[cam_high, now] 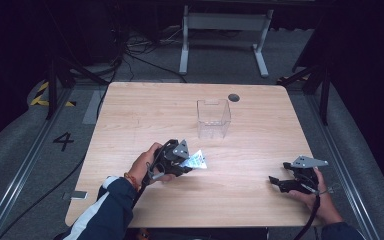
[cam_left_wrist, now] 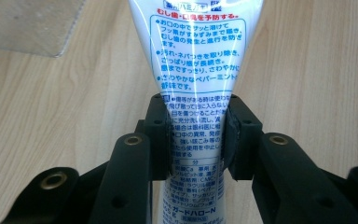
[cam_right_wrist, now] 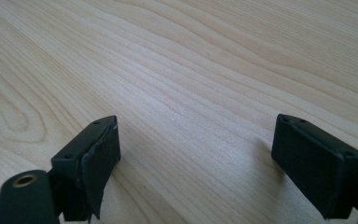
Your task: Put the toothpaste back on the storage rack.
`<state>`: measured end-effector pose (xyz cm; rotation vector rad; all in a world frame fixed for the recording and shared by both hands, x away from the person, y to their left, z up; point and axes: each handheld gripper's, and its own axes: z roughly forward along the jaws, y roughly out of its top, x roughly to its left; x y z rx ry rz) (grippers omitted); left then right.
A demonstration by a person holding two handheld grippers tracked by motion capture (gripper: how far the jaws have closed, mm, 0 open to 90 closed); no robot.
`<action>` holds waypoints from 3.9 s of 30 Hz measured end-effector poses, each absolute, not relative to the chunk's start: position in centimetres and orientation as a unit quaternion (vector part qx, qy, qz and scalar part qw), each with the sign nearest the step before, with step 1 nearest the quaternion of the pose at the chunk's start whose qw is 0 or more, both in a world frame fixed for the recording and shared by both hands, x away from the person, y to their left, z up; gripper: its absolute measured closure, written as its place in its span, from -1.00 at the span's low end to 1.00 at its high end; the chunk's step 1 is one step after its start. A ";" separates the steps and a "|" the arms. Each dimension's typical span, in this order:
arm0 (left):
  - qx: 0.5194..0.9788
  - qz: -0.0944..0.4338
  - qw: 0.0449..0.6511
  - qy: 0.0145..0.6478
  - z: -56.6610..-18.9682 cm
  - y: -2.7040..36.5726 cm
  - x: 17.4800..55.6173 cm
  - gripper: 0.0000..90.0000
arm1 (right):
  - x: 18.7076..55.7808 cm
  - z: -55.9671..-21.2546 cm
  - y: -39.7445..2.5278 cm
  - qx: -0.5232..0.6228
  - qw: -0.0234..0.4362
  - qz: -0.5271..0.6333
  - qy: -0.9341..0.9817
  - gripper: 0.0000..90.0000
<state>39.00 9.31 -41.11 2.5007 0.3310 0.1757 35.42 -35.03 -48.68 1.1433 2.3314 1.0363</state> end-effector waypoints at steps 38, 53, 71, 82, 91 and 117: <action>0.862 0.117 0.473 0.142 -32.8 8.6 41.6 0.53 | 35.4 -48.7 -35.0 0.402 0.173 0.364 0.822 -0.65; 0.831 0.135 0.516 0.156 -30.9 7.6 45.4 0.53 | 35.4 -48.7 -35.0 0.402 0.173 0.364 0.822 -0.65; 0.804 0.136 0.554 0.169 -30.9 5.2 49.8 0.53 | 35.4 -48.7 -35.1 0.403 0.172 0.365 0.821 -0.65; 0.793 0.138 0.564 0.183 -32.6 4.3 52.1 0.53 | 35.4 -48.7 -35.1 0.402 0.173 0.365 0.822 -0.65; 0.787 0.132 0.570 0.193 -34.3 4.4 53.4 0.53 | 35.3 -48.7 -35.1 0.403 0.173 0.365 0.821 -0.65; 0.801 0.123 0.548 0.209 -39.0 4.5 53.7 0.51 | 35.3 -48.7 -35.1 0.404 0.172 0.364 0.821 -0.65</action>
